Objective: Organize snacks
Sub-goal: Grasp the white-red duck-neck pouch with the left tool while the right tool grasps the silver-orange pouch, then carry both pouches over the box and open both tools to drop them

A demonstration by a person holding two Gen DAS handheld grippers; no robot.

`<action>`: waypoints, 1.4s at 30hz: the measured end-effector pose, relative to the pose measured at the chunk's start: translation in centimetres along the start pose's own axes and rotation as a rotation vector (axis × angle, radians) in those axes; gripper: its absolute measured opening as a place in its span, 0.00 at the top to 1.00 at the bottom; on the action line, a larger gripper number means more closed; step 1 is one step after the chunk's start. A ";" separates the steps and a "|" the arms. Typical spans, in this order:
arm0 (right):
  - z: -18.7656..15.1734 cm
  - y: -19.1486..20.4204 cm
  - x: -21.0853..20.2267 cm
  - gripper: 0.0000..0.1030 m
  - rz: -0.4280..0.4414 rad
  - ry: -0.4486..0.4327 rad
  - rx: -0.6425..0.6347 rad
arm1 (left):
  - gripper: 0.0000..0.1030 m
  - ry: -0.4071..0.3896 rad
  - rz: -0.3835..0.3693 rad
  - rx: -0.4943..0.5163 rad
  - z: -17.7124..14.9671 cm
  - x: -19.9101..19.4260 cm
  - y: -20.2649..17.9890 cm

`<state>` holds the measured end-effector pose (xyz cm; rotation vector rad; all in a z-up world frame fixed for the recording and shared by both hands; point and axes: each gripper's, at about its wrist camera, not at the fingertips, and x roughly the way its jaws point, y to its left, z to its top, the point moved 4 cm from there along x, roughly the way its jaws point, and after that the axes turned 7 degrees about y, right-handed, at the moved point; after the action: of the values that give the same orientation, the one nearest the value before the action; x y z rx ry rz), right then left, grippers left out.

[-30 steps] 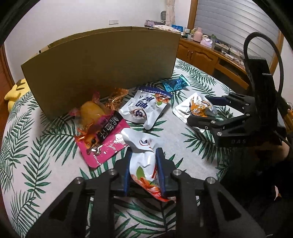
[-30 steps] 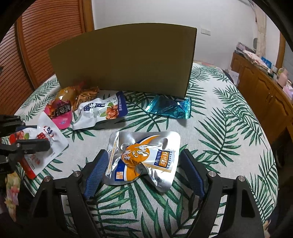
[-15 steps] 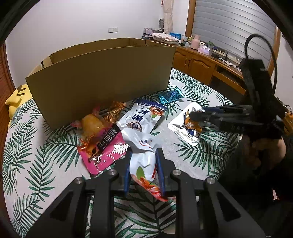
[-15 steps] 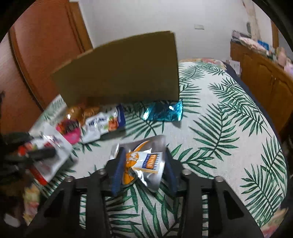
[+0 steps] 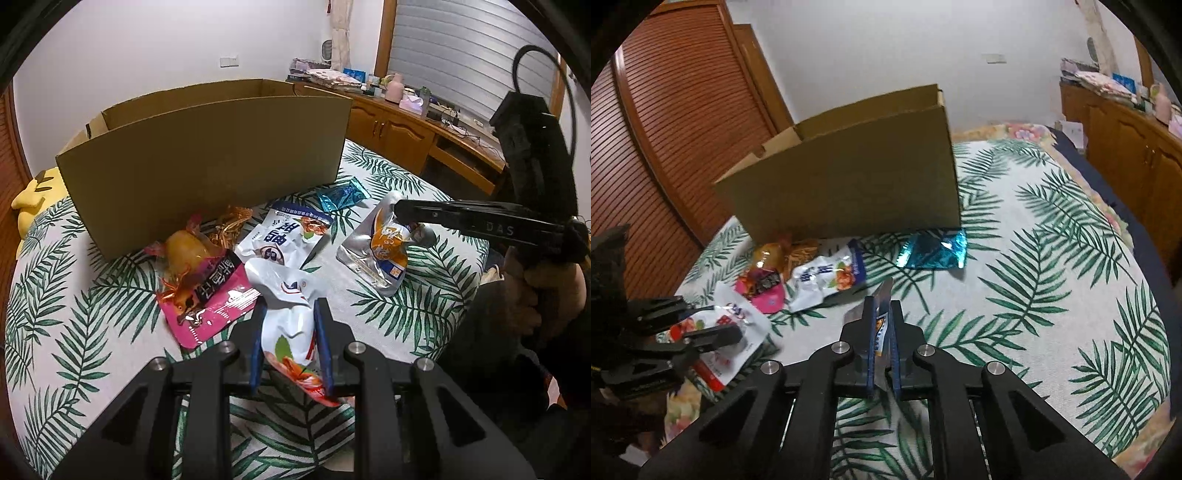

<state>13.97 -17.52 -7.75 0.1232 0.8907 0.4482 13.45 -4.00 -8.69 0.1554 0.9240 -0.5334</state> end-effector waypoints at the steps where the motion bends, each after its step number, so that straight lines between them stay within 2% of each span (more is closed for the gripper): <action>1: 0.1 0.3 -0.2 0.97 0.008 -0.002 -0.005 | 0.79 -0.003 0.000 -0.002 0.0 -0.1 0.0; 6: 0.3 1.8 -0.8 0.99 0.039 -0.006 -0.035 | 0.79 -0.032 -0.003 -0.015 0.3 -0.7 0.1; 17: 1.7 3.3 -2.5 1.00 0.020 -0.040 -0.093 | 0.79 -0.092 -0.001 -0.015 1.9 -2.2 0.2; 31: 7.6 4.5 -6.1 0.99 -0.026 -0.160 -0.211 | 0.79 -0.240 0.024 -0.035 7.7 -5.9 2.4; 42: 13.5 5.5 -7.1 0.99 -0.048 -0.240 -0.313 | 0.79 -0.313 0.062 -0.054 12.9 -6.2 5.4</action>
<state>18.75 -14.55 7.40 -0.1288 0.5785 0.5109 22.44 -1.58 3.47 0.0487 0.6253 -0.4594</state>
